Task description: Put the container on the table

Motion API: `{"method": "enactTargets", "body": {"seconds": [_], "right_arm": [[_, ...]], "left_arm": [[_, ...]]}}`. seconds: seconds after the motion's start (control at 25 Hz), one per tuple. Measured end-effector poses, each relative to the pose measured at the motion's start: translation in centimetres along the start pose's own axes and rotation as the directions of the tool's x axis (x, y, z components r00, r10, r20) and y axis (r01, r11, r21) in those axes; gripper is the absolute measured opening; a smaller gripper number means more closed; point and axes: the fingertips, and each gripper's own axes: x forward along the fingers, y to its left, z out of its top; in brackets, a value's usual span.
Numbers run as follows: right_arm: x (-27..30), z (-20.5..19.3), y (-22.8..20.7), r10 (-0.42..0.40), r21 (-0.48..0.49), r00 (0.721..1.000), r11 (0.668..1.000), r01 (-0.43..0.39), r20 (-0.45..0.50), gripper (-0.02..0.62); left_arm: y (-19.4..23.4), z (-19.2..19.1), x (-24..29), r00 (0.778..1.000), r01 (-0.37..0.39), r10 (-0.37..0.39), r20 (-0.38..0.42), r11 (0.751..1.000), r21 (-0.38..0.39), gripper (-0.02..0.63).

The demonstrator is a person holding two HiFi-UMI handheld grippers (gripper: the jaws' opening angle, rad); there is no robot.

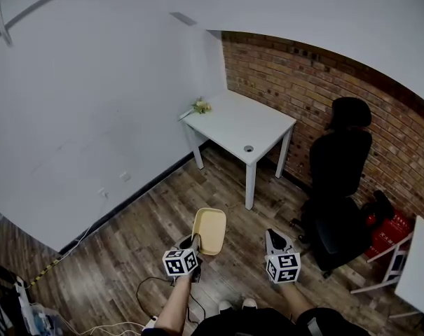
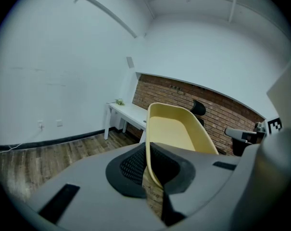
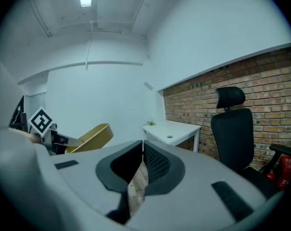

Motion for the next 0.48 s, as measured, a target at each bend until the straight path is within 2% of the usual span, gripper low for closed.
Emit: {"method": "enactTargets", "body": {"seconds": [0.48], "right_arm": [[-0.3,-0.5,-2.6,0.031,0.012,0.999,0.999,-0.03,-0.027,0.025]], "left_arm": [[-2.7,-0.1,2.0,1.0,0.0,0.0,-0.009,1.0,-0.003,0.021]]}}
